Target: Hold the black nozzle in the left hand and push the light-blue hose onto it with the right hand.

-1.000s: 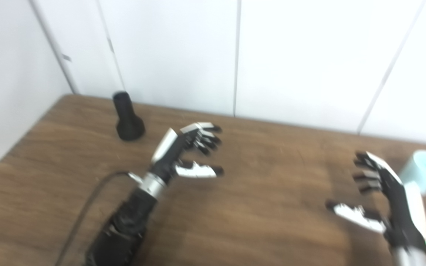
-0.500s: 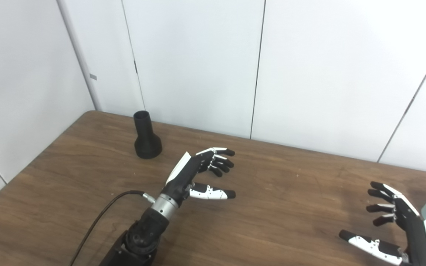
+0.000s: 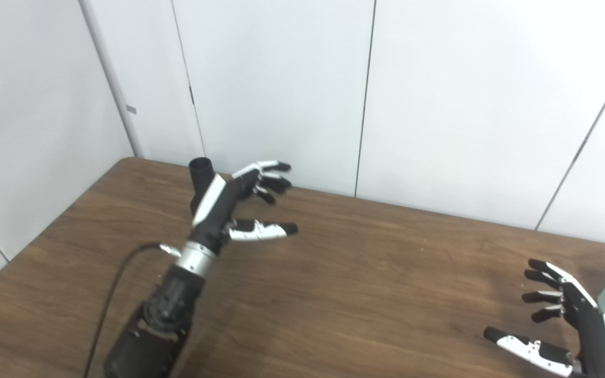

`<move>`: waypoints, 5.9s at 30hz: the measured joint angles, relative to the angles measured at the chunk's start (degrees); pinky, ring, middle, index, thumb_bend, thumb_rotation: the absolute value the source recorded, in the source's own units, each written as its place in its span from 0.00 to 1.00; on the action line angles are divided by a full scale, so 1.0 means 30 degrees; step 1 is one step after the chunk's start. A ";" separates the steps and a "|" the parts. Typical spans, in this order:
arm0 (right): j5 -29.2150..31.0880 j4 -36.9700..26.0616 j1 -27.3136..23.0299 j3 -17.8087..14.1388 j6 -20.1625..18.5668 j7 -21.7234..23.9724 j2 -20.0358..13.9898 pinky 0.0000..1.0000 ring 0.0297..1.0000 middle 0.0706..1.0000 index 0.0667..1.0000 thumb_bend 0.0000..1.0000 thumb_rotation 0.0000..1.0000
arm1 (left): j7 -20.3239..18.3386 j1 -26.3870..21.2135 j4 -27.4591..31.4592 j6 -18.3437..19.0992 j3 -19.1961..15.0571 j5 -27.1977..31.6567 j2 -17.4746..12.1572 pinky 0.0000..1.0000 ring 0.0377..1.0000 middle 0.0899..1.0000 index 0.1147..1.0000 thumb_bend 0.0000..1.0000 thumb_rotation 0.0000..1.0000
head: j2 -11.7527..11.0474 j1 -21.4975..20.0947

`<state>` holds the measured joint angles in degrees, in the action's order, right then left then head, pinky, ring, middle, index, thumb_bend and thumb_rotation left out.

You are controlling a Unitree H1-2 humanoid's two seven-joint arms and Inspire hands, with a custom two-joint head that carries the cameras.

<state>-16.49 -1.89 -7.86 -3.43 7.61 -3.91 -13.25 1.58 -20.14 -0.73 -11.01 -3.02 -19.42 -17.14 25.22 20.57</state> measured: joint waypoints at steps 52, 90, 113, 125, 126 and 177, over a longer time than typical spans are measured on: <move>0.0092 0.0502 -0.0338 -0.0236 0.0497 0.0140 -0.0378 0.43 0.58 0.72 0.76 0.68 0.00 | -0.0650 -0.1388 -0.1546 1.0266 -0.1089 -0.2600 -0.3833 1.00 1.00 0.93 0.97 1.00 0.31 | 0.0146 0.0381; 0.0314 -0.0041 -0.0199 -0.0308 0.0414 0.0194 -0.0381 0.44 0.58 0.72 0.76 0.68 0.00 | -0.0697 -0.1559 -0.4749 1.0787 0.1182 -0.3075 -0.3961 1.00 1.00 0.92 0.87 1.00 0.32 | 0.0439 0.0117; 0.0310 -0.0185 -0.0130 -0.0315 0.0181 0.0210 -0.0378 0.43 0.57 0.71 0.75 0.70 0.02 | -0.0548 -0.2774 -0.6984 1.0782 0.2648 -0.3394 -0.3988 1.00 0.97 0.83 0.83 1.00 0.29 | 0.0498 -0.0293; 0.0294 -0.0533 -0.0020 -0.0342 -0.0003 0.0205 -0.0382 0.43 0.57 0.71 0.75 0.69 0.03 | -0.0492 -0.3081 -0.7646 1.0288 0.2779 -0.3372 -0.4040 1.00 0.97 0.86 0.81 0.99 0.28 | 0.0762 -0.0322; 0.0288 -0.0533 -0.0015 -0.0340 -0.0004 0.0206 -0.0380 0.43 0.57 0.71 0.75 0.69 0.03 | -0.0446 -0.3083 -0.7672 1.0271 0.2790 -0.3374 -0.4040 1.00 0.97 0.86 0.81 0.98 0.28 | 0.0762 -0.0322; -0.0416 -0.1329 0.0226 -0.0210 -0.0276 0.0286 -0.0283 0.47 0.57 0.72 0.76 0.67 0.04 | -0.2024 -0.2799 -0.6166 0.3577 0.5834 -0.2308 -0.3011 1.00 0.61 0.44 0.41 0.53 0.00 | 0.1728 -0.2955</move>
<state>-17.74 -5.88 -7.18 -4.06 6.78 -3.05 -14.10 -4.49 -28.53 -19.23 -0.28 14.48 -26.34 -26.17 30.41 11.70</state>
